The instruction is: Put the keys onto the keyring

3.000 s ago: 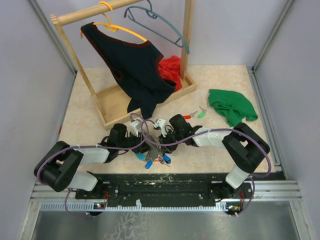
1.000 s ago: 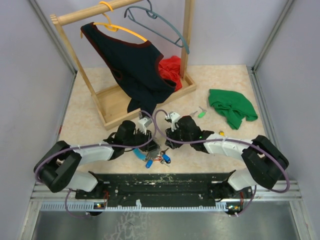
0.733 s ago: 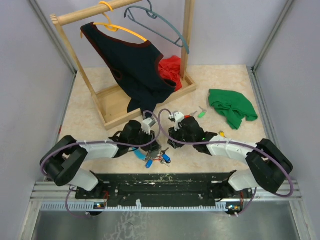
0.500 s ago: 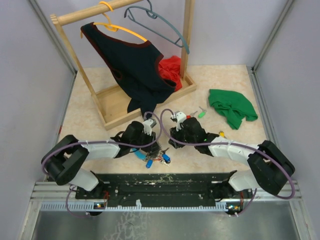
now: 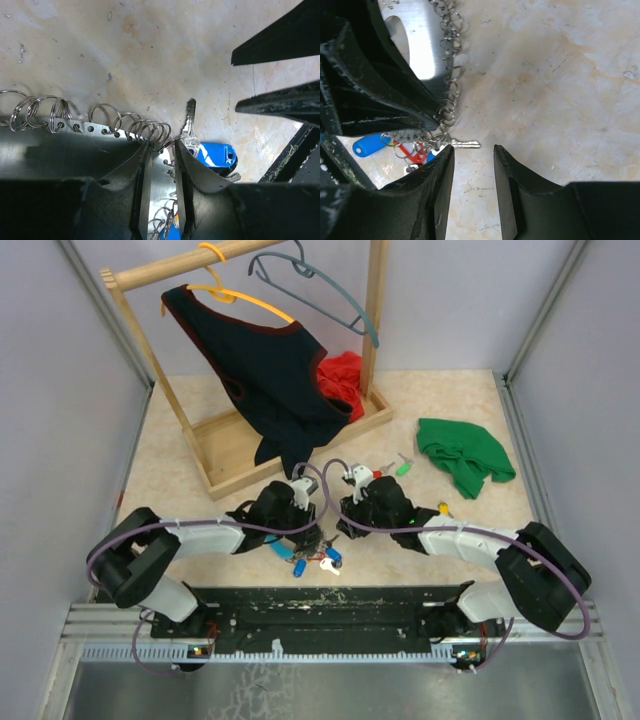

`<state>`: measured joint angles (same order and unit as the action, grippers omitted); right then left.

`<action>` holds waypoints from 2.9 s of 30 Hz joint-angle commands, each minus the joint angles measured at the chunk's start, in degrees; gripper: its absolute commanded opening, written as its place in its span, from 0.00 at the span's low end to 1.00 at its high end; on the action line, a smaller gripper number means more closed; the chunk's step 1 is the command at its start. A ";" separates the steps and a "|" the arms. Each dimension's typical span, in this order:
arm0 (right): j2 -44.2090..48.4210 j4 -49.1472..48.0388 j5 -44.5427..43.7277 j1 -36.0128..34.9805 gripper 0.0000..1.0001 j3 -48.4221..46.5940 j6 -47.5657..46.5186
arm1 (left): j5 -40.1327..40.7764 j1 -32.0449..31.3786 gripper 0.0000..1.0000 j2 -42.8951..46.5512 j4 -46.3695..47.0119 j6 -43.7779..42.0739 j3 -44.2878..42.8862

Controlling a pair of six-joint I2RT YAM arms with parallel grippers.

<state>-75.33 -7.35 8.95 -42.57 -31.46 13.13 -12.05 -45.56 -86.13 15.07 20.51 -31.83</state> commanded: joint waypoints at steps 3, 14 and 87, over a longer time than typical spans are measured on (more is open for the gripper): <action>0.38 -5.80 8.67 0.35 0.38 0.61 -1.61 | -0.98 -0.74 0.28 -2.26 0.22 -1.10 -1.56; -8.79 -15.77 19.70 2.39 0.34 0.42 -1.17 | -0.43 -0.72 0.25 -1.69 1.92 -0.48 0.10; -11.28 -20.79 27.01 4.43 0.00 -2.49 -6.28 | -11.56 8.87 0.26 13.54 28.23 2.17 16.79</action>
<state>-90.94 -28.84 36.38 -37.76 -30.98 10.94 -17.50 -39.42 -74.39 34.72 24.01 -17.76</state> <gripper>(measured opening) 0.007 0.265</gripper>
